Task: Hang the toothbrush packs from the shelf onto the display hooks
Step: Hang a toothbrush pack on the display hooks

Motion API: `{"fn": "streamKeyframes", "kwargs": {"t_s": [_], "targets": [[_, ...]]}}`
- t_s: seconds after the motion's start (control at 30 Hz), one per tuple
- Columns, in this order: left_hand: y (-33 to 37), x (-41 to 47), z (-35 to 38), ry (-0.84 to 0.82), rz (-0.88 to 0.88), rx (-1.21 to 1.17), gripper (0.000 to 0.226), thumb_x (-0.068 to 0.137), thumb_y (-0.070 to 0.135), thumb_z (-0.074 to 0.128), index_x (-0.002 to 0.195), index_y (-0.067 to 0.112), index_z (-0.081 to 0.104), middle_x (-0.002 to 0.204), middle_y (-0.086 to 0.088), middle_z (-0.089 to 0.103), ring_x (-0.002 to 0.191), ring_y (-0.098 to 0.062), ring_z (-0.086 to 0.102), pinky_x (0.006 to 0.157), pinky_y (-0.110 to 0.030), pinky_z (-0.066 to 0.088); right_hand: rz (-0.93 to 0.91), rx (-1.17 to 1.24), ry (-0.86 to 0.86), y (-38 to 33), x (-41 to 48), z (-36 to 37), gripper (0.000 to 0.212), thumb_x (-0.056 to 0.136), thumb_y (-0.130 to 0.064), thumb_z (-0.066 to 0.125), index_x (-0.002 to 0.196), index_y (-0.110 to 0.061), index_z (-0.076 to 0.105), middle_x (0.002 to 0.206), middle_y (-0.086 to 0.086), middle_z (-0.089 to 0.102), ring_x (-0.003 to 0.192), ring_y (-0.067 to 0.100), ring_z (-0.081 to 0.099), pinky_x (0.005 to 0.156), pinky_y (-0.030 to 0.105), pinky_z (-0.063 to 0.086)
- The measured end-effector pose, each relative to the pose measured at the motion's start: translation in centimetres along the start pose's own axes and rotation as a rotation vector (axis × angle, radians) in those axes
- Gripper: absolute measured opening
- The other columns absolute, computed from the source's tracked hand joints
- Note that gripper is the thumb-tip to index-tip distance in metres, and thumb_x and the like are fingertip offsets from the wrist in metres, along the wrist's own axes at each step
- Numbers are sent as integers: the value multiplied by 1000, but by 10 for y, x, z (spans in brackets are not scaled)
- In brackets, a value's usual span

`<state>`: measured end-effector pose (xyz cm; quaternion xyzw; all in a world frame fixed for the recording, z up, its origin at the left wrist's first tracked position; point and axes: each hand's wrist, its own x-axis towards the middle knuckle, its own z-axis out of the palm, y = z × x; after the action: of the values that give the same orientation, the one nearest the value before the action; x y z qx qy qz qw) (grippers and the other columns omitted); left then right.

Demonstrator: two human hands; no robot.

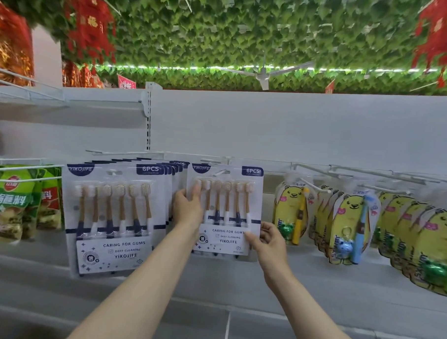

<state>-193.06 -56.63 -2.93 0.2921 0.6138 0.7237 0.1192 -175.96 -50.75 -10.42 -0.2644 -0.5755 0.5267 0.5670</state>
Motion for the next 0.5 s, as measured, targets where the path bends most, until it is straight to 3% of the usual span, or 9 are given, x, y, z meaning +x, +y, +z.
{"fn": "streamKeyframes", "kwargs": {"t_s": [0.13,0.3,0.5], "targets": [[-8,1,3,43,-10,13,53,94,62,47,119,16,54,96,4,61,88,-18,58,80,-33,43,-14,-21,-6,4,5,-4,34,85,-4,74,114,-12,58,106,3,70,92,10,67,71,17,55],[-3,-6,3,55,9,-22,56,94,60,50,124,13,52,111,-2,60,97,-18,55,78,-31,40,-12,-35,-14,6,9,-5,32,87,-5,74,114,-12,57,104,3,69,90,10,67,69,17,54],[5,-16,0,69,-18,14,65,94,63,46,133,11,49,125,-7,59,111,-25,55,89,-38,45,22,-106,-27,2,4,-3,33,88,-10,73,116,-11,55,106,4,69,91,9,66,66,15,54]]}}
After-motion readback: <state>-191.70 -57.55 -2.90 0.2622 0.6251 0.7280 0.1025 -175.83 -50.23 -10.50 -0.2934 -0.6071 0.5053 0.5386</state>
